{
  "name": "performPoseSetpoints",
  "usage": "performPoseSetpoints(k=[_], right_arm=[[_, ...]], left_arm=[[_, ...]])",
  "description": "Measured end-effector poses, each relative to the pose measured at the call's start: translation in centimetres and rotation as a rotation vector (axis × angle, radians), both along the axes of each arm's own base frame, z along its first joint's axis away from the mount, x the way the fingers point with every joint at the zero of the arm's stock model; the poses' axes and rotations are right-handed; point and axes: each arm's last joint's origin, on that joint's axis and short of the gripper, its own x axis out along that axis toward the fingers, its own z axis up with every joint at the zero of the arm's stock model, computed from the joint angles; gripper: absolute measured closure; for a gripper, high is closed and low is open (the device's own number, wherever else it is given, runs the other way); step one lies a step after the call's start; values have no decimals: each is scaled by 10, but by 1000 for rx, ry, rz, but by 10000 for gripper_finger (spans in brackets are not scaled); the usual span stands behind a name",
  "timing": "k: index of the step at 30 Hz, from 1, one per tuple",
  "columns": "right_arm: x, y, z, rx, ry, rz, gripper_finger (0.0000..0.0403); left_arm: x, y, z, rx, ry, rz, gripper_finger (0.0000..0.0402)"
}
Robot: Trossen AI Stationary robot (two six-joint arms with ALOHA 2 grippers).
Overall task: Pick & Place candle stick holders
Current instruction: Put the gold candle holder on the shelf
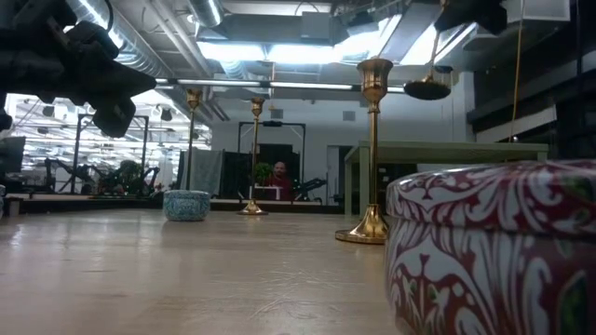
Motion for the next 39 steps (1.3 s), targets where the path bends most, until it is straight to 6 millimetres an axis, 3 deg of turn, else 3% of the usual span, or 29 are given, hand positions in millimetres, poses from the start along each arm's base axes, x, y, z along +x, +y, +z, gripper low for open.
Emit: performPoseSetpoints(k=[19,27,32,39], right_arm=[[-43,-80,0,-194,217,-481,391],[-39,-113,-8,-124,204,-411,391],[-41,-124,-11,-70,162,-446,391],[-42,-122,-12,1,112,-485,388]], left_arm=[[0,0,0,0,0,-1,396],[0,0,0,0,0,0,396],[0,0,0,0,0,0,396],[0,0,0,0,0,0,396]])
